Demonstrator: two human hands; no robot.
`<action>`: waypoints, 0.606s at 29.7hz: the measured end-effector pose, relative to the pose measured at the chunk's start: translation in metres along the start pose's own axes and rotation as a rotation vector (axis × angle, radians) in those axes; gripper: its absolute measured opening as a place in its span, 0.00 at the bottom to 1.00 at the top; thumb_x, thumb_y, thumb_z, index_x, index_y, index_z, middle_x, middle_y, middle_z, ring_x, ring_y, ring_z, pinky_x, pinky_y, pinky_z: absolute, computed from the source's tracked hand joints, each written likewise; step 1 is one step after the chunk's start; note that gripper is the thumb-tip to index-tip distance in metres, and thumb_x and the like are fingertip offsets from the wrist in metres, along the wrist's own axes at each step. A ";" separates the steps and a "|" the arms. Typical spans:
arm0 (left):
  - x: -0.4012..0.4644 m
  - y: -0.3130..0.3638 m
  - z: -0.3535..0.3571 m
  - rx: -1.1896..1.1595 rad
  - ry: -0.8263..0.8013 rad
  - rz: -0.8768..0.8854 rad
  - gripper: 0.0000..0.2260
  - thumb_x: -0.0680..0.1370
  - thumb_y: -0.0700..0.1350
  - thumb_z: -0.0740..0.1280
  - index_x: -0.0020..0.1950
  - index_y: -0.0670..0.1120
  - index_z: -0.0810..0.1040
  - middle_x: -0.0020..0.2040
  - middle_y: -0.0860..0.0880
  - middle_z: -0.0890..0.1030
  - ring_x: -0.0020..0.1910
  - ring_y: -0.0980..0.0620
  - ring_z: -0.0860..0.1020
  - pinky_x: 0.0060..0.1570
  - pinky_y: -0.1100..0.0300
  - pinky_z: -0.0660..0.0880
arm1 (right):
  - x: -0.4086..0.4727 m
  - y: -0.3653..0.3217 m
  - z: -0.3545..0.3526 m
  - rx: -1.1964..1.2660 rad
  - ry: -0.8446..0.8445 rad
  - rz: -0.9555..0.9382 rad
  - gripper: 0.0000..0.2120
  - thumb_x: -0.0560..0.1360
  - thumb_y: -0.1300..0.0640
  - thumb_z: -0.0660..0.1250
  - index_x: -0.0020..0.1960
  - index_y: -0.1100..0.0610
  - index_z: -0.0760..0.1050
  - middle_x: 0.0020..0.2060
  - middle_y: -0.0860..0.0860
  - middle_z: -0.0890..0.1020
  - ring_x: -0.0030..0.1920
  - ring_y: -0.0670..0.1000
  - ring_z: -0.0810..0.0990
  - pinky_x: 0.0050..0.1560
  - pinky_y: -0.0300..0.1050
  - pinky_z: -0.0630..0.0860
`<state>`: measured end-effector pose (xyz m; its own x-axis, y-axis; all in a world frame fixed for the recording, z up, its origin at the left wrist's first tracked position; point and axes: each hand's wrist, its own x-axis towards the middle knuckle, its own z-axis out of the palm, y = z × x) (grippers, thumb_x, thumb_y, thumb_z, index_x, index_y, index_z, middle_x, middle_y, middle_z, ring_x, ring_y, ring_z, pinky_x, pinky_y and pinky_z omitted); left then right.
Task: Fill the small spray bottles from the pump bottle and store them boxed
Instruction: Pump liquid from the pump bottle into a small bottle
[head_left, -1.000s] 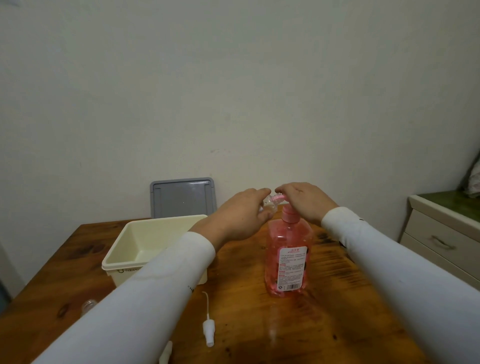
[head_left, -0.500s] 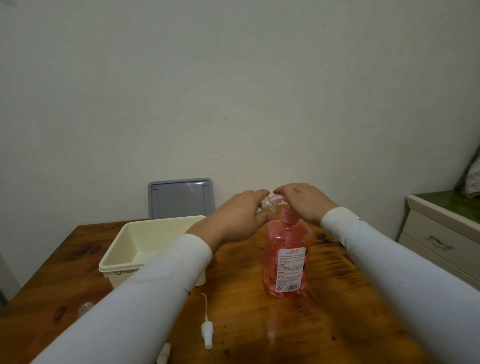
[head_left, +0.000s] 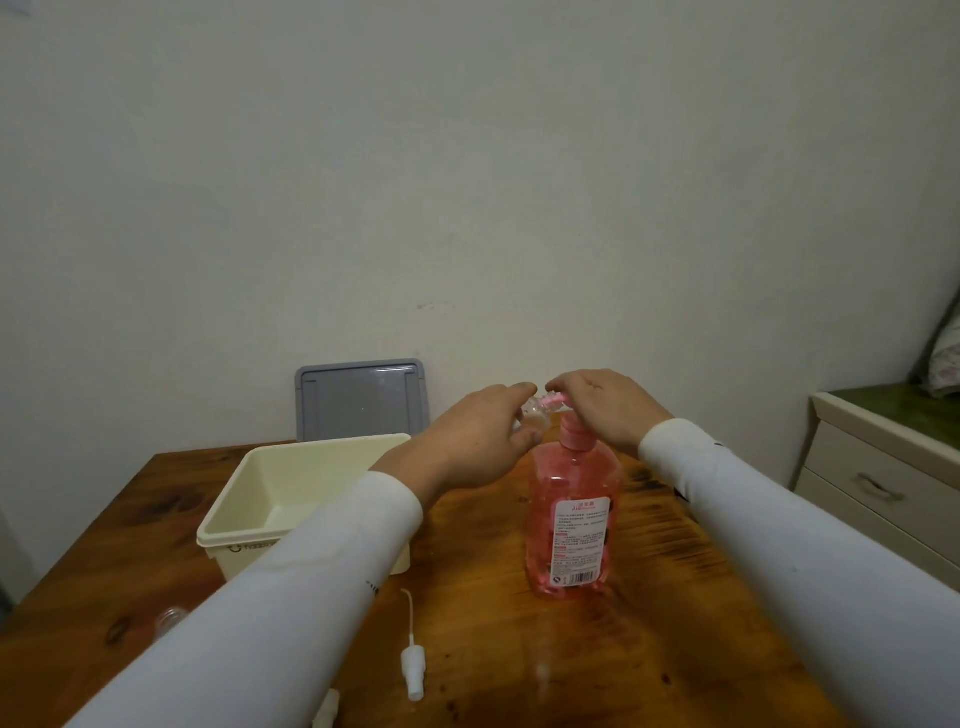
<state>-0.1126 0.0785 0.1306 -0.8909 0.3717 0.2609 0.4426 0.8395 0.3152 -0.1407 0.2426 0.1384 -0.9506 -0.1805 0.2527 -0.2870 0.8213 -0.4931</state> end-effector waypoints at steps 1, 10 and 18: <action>-0.001 0.000 0.004 -0.010 0.000 -0.004 0.25 0.81 0.51 0.61 0.76 0.50 0.60 0.69 0.47 0.71 0.65 0.48 0.71 0.62 0.55 0.68 | -0.002 0.001 0.001 0.013 0.004 0.003 0.20 0.81 0.55 0.48 0.64 0.57 0.75 0.62 0.56 0.77 0.62 0.55 0.73 0.60 0.47 0.67; -0.001 -0.001 0.002 -0.017 -0.008 -0.012 0.25 0.81 0.52 0.61 0.77 0.50 0.59 0.70 0.48 0.71 0.65 0.48 0.71 0.62 0.56 0.68 | -0.001 0.001 0.001 -0.014 -0.019 0.001 0.20 0.81 0.54 0.48 0.65 0.56 0.74 0.64 0.55 0.76 0.64 0.55 0.72 0.61 0.47 0.66; -0.002 -0.003 0.010 -0.023 -0.007 -0.017 0.25 0.81 0.52 0.61 0.77 0.50 0.59 0.70 0.48 0.71 0.65 0.48 0.71 0.62 0.55 0.68 | -0.002 0.006 0.009 -0.012 -0.013 -0.013 0.20 0.81 0.55 0.48 0.64 0.56 0.74 0.61 0.56 0.78 0.63 0.55 0.73 0.61 0.46 0.67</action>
<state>-0.1131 0.0796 0.1202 -0.8988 0.3606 0.2493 0.4299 0.8362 0.3405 -0.1421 0.2433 0.1275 -0.9483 -0.1984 0.2478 -0.2981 0.8252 -0.4799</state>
